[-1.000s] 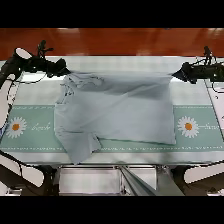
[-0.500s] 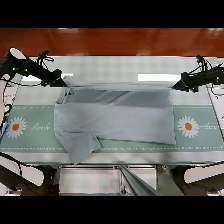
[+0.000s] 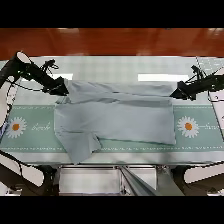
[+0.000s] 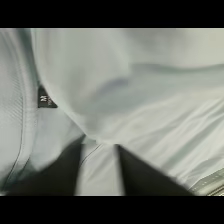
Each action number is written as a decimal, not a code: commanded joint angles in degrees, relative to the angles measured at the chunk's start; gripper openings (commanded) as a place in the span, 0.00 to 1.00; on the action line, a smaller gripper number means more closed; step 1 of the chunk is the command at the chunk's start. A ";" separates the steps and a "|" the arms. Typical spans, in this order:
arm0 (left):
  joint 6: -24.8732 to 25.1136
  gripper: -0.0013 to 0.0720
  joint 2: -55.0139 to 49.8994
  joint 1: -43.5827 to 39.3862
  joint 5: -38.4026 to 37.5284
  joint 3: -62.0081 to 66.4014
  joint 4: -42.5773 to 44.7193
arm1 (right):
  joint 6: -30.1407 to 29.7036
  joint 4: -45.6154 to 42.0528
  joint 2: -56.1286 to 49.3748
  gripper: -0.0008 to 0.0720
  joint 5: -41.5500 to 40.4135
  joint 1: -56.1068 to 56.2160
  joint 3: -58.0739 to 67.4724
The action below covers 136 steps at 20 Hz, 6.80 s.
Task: Fold the shirts.
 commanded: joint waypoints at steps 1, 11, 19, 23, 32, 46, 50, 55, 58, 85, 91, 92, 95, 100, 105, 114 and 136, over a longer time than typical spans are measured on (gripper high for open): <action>-2.32 0.71 0.11 0.04 -1.44 0.00 0.13 | 0.31 3.48 0.17 0.58 0.39 0.00 -0.59; -4.70 0.71 22.86 12.09 1.86 -19.10 5.33 | 2.89 -2.58 20.57 0.58 1.75 -14.14 -13.00; 4.24 0.71 43.34 30.14 8.63 -61.57 -4.52 | -9.18 17.09 44.26 0.57 -5.88 -14.97 -45.92; 2.03 0.71 43.32 27.06 10.80 -65.81 -3.67 | -9.77 18.84 44.46 0.57 -2.62 -14.93 -45.92; 4.70 0.29 42.91 9.14 20.17 -69.46 -14.36 | -9.79 18.38 44.46 0.57 -4.31 -15.21 -45.86; 4.70 0.04 43.08 8.52 18.36 -66.58 -14.43 | 2.84 -8.37 33.07 0.56 7.08 -23.85 -47.06; 4.68 0.04 43.08 8.52 18.29 -66.58 -14.62 | 2.93 -7.17 28.33 0.56 2.99 -17.75 -47.06; 4.70 0.04 43.08 8.50 18.38 -66.58 -16.59 | -0.33 3.45 24.74 0.56 -3.52 -11.69 -47.06; 5.35 0.04 43.08 8.59 18.29 -66.10 -16.50 | -6.82 9.29 24.22 0.05 -3.04 -8.48 -46.82; -2.45 0.04 4.46 -0.48 21.97 -6.56 -16.33 | -6.86 21.53 7.50 0.05 -10.88 -5.64 -13.05; -3.45 0.04 -2.86 -1.81 22.10 1.60 -16.33 | -7.89 22.67 3.50 0.05 -16.57 -2.51 -12.68; -3.56 0.04 -3.34 -1.84 22.12 1.64 -16.33 | -7.87 22.77 3.15 0.05 -17.38 -2.43 -12.68; -3.10 0.04 -4.13 -1.84 22.12 1.62 -16.33 | -7.89 23.10 2.97 0.05 -17.86 -2.49 -12.70; -3.37 0.71 -4.07 -0.85 17.18 3.85 -16.31 | -7.58 22.49 2.99 0.58 -14.32 -3.23 -11.69; -8.79 0.71 1.33 7.15 5.27 13.20 -8.98 | -4.63 17.29 7.41 0.58 3.45 -14.88 -3.34; -6.78 0.71 40.83 4.76 29.29 -35.19 2.69 | -10.80 13.05 16.33 0.59 -7.74 -26.69 -21.81; -6.93 0.71 45.83 1.27 29.49 -45.22 -2.01 | -10.29 26.62 -3.96 0.05 -9.77 -0.79 -8.94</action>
